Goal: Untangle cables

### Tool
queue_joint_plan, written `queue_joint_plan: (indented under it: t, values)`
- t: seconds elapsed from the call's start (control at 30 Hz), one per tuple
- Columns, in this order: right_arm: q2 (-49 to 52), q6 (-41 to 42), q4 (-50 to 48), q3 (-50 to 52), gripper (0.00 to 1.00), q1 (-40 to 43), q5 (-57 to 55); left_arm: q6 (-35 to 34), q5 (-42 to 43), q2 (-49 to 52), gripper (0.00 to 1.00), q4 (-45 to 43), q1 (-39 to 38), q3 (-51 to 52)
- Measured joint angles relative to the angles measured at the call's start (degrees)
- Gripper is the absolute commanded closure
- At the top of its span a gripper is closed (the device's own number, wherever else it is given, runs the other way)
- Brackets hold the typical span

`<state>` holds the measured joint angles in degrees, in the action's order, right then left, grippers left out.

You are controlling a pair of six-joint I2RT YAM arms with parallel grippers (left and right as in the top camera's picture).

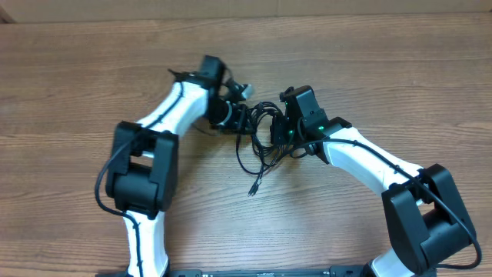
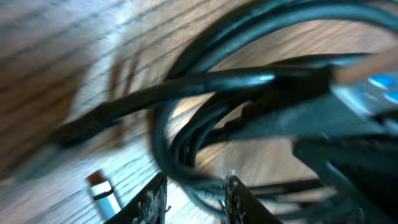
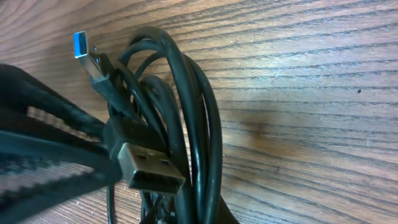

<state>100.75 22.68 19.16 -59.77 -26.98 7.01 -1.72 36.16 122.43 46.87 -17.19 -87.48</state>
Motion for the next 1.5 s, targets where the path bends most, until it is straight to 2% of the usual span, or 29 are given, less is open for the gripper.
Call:
queue_joint_plan:
  t: [0.13,0.17,0.3,0.33,0.7,0.9,1.07,1.37,1.5]
  values:
    - [0.0,0.0,0.0,0.0,0.96,0.0,0.0,-3.1,-6.1,0.0,0.73,-1.0,-3.2,0.0]
    - [0.0,0.0,-0.1,0.0,0.96,0.0,0.0,-3.7,-7.1,0.0,0.80,-1.3,-3.3,0.0]
    - [0.0,0.0,-0.1,0.0,0.96,0.0,0.1,-5.5,-9.9,0.0,0.90,-1.6,-3.3,0.0]
    - [0.0,0.0,-0.1,0.0,0.96,0.0,0.1,-6.1,-10.6,0.0,0.95,-1.7,-3.4,0.0]
    - [0.0,0.0,0.0,0.0,0.96,0.0,0.2,-7.4,-11.3,0.0,0.96,-0.5,-2.8,-0.3]
    - [0.0,0.0,-0.2,0.0,0.96,-0.1,0.3,-7.3,-5.5,0.0,0.87,0.3,1.9,-0.3]
    - [0.0,0.0,0.0,0.0,0.96,0.0,0.0,-7.3,-4.9,0.0,0.78,0.5,4.4,-0.3]
    - [0.0,0.0,0.0,0.0,0.96,0.0,0.0,-7.4,-4.9,0.0,0.67,-0.5,0.8,-0.3]
    - [0.0,0.0,-0.1,0.0,0.96,0.0,0.0,-7.8,-4.9,0.0,0.67,-2.4,-0.1,-0.3]
